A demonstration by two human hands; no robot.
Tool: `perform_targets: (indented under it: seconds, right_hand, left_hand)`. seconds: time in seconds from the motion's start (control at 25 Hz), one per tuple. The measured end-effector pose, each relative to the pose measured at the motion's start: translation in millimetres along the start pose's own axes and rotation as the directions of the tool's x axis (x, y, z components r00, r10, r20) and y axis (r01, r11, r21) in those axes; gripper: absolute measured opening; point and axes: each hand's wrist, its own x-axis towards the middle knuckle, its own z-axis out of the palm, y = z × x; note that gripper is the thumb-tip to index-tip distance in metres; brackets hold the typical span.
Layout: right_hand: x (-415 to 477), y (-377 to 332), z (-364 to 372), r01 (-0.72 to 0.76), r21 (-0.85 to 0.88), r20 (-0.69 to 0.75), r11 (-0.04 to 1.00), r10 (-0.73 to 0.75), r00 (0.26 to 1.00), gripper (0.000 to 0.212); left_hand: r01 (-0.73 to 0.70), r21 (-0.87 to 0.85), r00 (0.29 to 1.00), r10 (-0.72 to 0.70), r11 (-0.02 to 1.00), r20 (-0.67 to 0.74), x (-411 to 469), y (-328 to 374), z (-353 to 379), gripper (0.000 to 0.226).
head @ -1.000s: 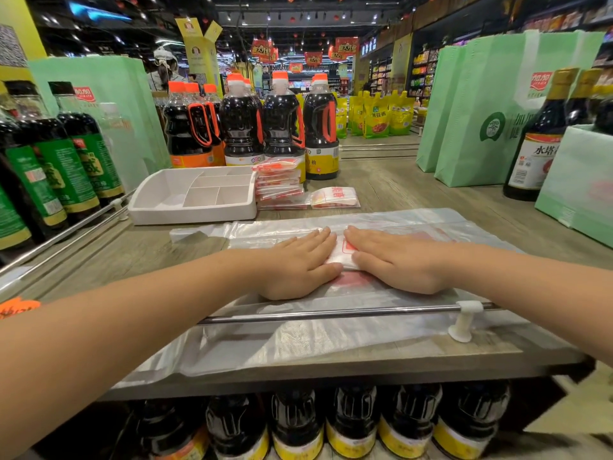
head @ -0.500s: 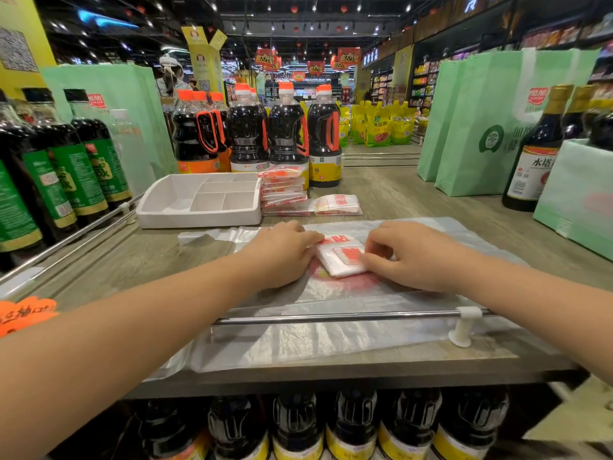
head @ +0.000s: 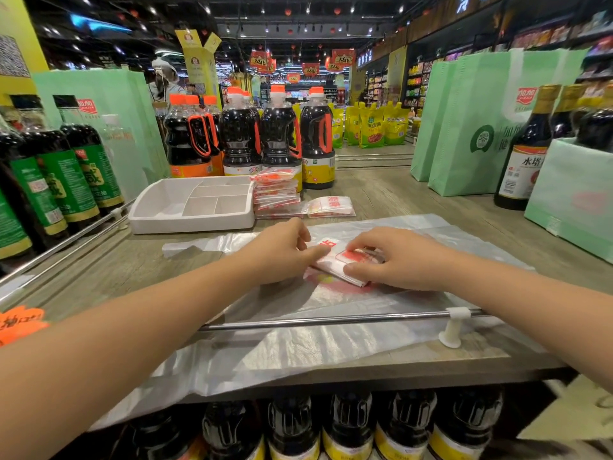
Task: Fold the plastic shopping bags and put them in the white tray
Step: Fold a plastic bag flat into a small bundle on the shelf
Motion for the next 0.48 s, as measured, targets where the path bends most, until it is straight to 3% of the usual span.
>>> perform_targets:
  seconds: [0.12, 0.24, 0.36, 0.48]
  right_hand:
    - [2.5, -1.5, -0.5, -0.029, 0.194, -0.035, 0.981, 0.036, 0.999, 0.068]
    - [9.9, 4.7, 0.4, -0.122, 0.329, -0.055, 0.937, 0.148, 0.988, 0.071]
    - [14.5, 11.7, -1.7, -0.182, 0.489, -0.017, 0.853, 0.218, 0.976, 0.058]
    - [14.4, 13.4, -3.8, -0.151, 0.663, -0.005, 0.733, 0.206, 0.978, 0.048]
  left_hand:
    - [0.152, -0.173, 0.982, -0.128, 0.973, 0.141, 6.6, -3.0, -2.2, 0.05]
    - [0.199, -0.395, 0.967, -0.114, 0.897, 0.228, 7.4, -5.6, -5.8, 0.039]
    - [0.209, -0.536, 0.971, -0.108, 0.818, 0.215, 4.3, -1.0, -5.4, 0.026]
    - [0.195, -0.521, 0.978, -0.129, 0.831, 0.162, 3.9, 1.1, -3.5, 0.017]
